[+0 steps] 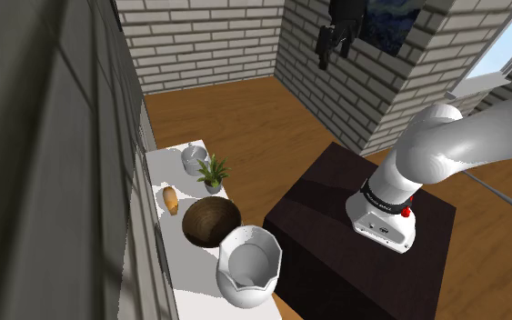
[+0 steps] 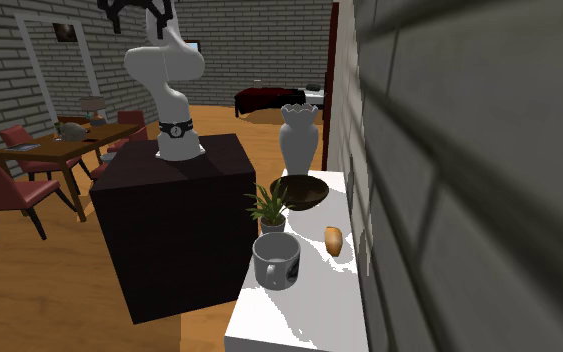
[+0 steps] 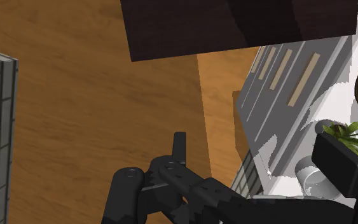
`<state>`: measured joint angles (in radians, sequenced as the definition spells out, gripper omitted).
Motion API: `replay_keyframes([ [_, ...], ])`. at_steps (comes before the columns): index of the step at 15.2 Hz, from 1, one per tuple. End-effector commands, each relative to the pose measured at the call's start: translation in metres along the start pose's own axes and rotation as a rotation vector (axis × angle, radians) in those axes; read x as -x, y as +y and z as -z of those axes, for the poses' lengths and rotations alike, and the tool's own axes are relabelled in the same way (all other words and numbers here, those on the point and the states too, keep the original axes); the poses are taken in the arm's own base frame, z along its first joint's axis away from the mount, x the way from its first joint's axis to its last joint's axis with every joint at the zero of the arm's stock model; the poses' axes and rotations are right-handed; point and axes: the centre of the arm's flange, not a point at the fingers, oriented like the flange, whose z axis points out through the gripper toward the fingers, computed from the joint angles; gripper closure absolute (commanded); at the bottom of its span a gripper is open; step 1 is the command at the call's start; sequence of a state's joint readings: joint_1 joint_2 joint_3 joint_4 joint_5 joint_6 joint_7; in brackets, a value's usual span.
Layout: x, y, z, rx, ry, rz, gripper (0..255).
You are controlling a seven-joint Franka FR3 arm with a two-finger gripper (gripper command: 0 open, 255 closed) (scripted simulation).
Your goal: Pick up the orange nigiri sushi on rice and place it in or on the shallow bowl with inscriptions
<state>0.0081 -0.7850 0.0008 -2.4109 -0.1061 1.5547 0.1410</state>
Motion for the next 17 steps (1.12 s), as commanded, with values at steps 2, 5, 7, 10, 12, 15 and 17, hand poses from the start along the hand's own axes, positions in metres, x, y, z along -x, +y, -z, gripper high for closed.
replay_keyframes([
  [2, -0.003, -0.010, -0.008, -0.002, 0.001, -0.004, 0],
  [5, -0.014, -0.038, -0.032, -0.009, 0.005, -0.016, 0],
  [7, -0.021, -0.057, -0.048, -0.014, 0.007, -0.024, 0],
  [10, -0.032, -0.086, -0.071, -0.020, 0.011, -0.035, 0],
  [12, -0.040, -0.105, -0.087, -0.025, 0.013, -0.043, 0],
  [15, -0.052, -0.133, -0.110, -0.032, 0.017, -0.055, 0],
  [17, -0.060, -0.152, -0.125, -0.036, 0.019, -0.063, 0],
])
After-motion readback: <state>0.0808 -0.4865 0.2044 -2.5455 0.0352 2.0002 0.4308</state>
